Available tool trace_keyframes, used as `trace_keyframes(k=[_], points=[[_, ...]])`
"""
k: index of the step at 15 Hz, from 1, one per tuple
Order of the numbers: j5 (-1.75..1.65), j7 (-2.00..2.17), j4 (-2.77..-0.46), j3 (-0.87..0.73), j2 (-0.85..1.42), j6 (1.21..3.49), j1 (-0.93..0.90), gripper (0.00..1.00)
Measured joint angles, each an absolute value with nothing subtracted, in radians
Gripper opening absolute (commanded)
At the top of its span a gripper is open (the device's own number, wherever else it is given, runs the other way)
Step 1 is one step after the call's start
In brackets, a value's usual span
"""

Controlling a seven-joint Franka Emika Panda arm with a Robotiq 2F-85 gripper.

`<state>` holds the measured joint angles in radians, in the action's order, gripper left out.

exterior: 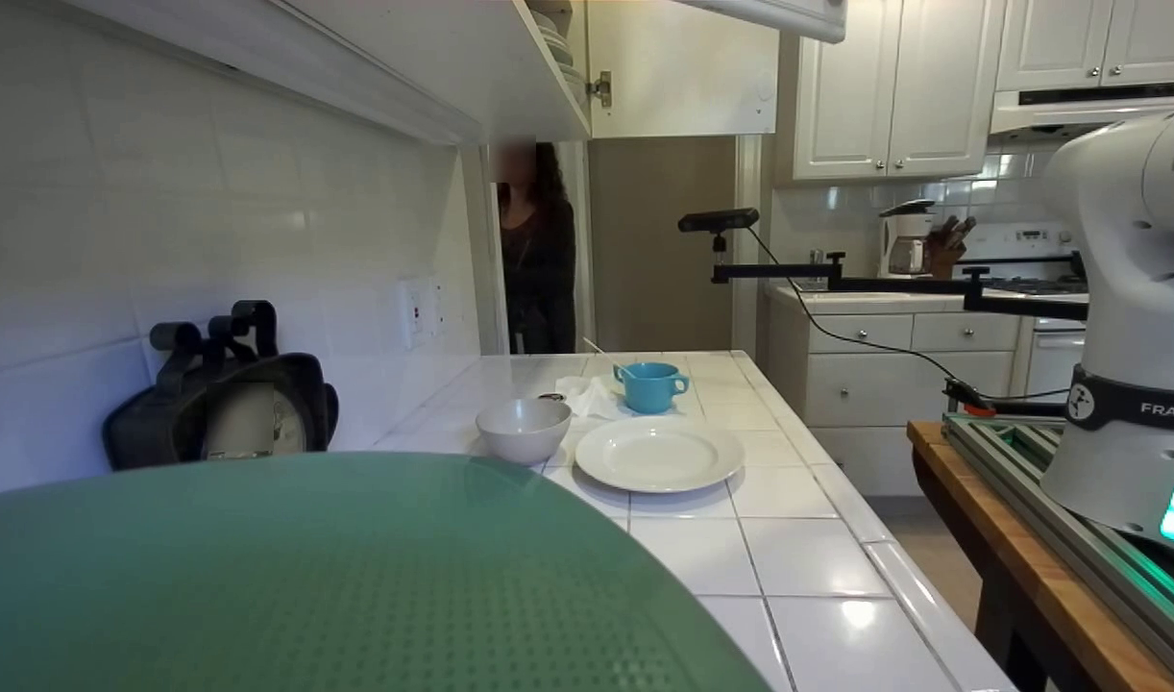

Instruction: Open the cabinet's left door completely

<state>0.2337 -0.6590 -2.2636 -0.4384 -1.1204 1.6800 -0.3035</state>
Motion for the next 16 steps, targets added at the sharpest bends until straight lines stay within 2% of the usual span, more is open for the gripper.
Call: trace_keyframes(k=[8,16], points=[[0.343,-0.66,-2.236,-0.387,-1.131,1.478,-0.303,1.0],[0.455,-0.66,-2.24,-0.272,-1.118,1.434,-0.304,1.0]])
